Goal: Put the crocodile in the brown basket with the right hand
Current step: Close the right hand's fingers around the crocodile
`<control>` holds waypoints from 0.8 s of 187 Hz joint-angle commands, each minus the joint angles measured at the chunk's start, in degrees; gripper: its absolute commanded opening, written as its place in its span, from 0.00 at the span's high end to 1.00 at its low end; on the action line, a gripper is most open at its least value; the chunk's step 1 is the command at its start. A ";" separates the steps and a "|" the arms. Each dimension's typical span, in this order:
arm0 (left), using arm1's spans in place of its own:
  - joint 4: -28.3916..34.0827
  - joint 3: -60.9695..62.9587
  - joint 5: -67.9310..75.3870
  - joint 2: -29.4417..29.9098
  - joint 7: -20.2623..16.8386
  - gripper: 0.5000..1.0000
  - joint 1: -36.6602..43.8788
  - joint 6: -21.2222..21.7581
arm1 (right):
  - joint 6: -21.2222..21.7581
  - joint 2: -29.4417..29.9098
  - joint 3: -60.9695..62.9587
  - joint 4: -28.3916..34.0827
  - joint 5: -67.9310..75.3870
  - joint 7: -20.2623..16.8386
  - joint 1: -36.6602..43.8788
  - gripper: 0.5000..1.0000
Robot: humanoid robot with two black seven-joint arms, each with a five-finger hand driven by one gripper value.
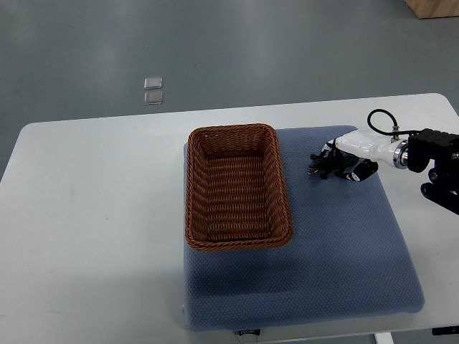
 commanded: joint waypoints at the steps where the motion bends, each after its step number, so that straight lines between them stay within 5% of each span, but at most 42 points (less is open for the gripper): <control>1: 0.00 0.00 -0.03 0.00 0.00 0.00 0.00 0.00 | -0.08 0.01 -0.02 0.00 0.00 -0.05 -0.03 0.91; 17: 0.00 0.00 0.06 0.00 0.00 0.00 0.00 0.00 | -1.22 0.01 -0.02 -0.09 0.00 -0.22 -0.03 1.00; 150: 0.00 0.00 -0.03 0.00 0.00 0.00 0.00 0.00 | -5.71 -1.22 0.16 -0.09 0.26 -0.13 0.14 1.00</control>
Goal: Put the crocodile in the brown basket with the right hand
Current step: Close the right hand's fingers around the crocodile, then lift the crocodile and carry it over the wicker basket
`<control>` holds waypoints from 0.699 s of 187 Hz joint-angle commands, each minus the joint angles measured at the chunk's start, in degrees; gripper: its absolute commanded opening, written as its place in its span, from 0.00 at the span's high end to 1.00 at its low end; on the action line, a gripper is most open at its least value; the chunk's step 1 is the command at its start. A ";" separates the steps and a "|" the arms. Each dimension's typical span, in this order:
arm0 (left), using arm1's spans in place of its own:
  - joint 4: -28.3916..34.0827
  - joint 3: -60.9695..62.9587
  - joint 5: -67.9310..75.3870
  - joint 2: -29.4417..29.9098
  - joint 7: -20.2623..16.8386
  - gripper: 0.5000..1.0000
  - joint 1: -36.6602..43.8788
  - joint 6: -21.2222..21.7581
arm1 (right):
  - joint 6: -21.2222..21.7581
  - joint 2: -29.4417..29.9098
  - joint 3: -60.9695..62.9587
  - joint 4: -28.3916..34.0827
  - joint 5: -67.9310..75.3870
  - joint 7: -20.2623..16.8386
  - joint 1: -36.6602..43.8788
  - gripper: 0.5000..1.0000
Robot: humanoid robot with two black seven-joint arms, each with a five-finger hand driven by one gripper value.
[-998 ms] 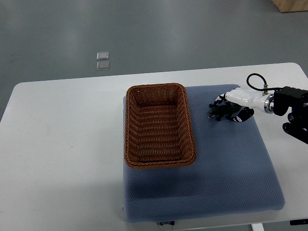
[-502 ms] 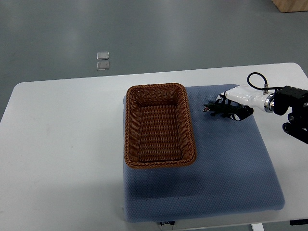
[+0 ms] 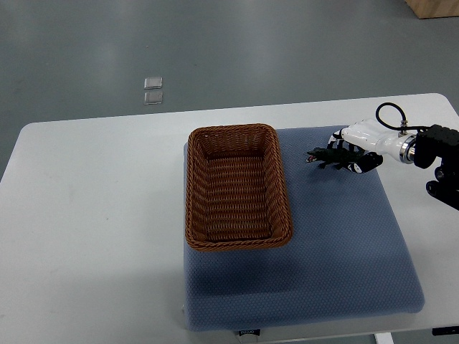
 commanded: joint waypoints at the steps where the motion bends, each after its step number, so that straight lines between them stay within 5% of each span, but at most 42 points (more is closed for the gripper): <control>1: 0.00 0.00 0.05 0.00 0.00 0.00 0.00 0.00 | -0.96 -0.08 0.08 0.01 0.15 0.03 0.10 1.00; 131: 0.00 0.00 0.05 0.00 0.00 0.00 0.00 0.00 | -5.53 1.15 0.43 9.15 0.07 1.08 9.77 1.00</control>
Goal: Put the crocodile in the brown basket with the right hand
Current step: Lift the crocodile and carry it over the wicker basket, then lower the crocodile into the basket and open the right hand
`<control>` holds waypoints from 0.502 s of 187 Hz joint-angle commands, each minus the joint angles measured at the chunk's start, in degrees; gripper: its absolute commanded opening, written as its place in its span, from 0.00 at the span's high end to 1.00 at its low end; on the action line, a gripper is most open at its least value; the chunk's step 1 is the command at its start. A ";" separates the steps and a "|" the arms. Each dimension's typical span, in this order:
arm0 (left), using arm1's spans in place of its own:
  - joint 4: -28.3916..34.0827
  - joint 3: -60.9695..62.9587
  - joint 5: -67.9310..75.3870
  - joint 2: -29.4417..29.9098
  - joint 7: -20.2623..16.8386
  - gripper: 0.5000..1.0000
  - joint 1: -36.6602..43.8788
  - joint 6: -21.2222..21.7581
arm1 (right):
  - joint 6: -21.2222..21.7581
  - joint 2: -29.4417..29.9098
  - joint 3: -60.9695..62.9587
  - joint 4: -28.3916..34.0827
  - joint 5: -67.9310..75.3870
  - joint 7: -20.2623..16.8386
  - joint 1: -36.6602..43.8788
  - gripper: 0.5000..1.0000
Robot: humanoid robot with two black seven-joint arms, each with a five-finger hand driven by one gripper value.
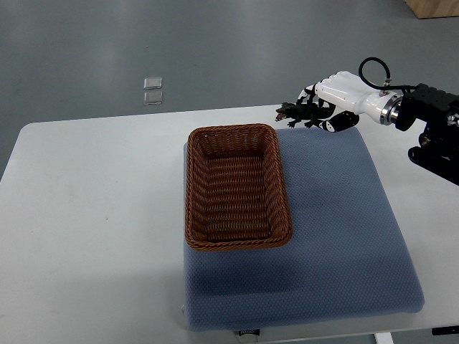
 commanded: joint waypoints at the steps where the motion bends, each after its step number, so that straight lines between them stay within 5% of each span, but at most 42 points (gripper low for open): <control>1: 0.00 0.09 0.05 0.00 0.00 0.00 0.00 0.00 | -1.05 0.54 -0.24 2.54 -0.33 0.47 0.93 1.00; 94: 0.00 0.00 -0.03 0.00 0.00 0.00 0.00 0.00 | -1.84 11.09 -3.22 6.67 -3.49 2.23 0.05 1.00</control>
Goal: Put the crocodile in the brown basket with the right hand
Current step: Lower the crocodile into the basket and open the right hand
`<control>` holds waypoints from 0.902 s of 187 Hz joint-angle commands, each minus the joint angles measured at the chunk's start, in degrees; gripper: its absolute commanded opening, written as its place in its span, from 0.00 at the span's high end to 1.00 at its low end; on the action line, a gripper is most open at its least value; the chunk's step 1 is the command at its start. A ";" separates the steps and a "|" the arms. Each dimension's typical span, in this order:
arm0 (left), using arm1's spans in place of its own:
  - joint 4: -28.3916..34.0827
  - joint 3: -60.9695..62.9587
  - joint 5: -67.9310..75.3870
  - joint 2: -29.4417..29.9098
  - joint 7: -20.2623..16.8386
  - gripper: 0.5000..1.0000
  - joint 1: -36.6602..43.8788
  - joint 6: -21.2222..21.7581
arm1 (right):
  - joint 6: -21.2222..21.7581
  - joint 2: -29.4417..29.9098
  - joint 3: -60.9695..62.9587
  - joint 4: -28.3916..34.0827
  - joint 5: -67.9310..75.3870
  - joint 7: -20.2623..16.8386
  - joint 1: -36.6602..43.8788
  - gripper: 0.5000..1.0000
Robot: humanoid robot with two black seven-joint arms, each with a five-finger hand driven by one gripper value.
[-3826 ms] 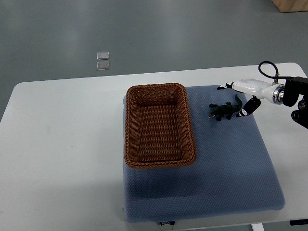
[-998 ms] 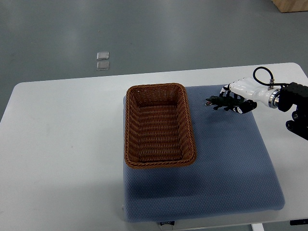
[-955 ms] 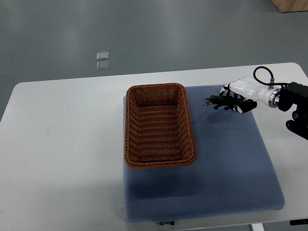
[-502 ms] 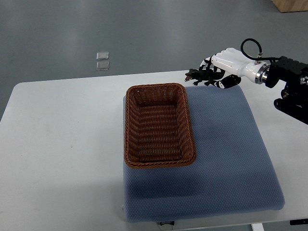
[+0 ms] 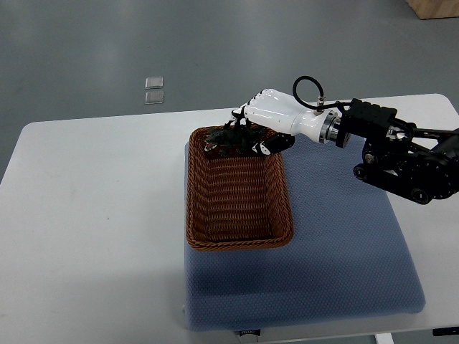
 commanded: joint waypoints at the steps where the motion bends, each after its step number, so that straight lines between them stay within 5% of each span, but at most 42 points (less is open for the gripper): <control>1: 0.00 0.00 -0.02 0.00 0.00 0.00 0.01 0.00 | 0.00 1.39 -2.14 -0.03 -1.13 0.03 -0.45 1.00; 70: 0.00 0.00 0.07 0.00 0.00 0.00 0.01 0.00 | -2.64 1.83 -4.51 -4.08 -2.45 -0.06 -3.61 1.00; 98: 0.00 0.00 0.07 0.00 0.00 0.00 0.01 0.00 | -2.81 1.74 -4.34 -4.08 -2.45 -0.06 -3.44 0.81; 129: 0.00 0.00 0.07 0.00 0.00 0.00 0.01 0.00 | -4.48 1.92 -4.34 -4.08 -2.36 0.03 -3.61 0.41; 169: 0.00 0.00 0.07 0.00 0.00 0.00 0.01 0.00 | -5.01 1.83 -4.25 -4.08 -2.27 0.03 -3.96 0.23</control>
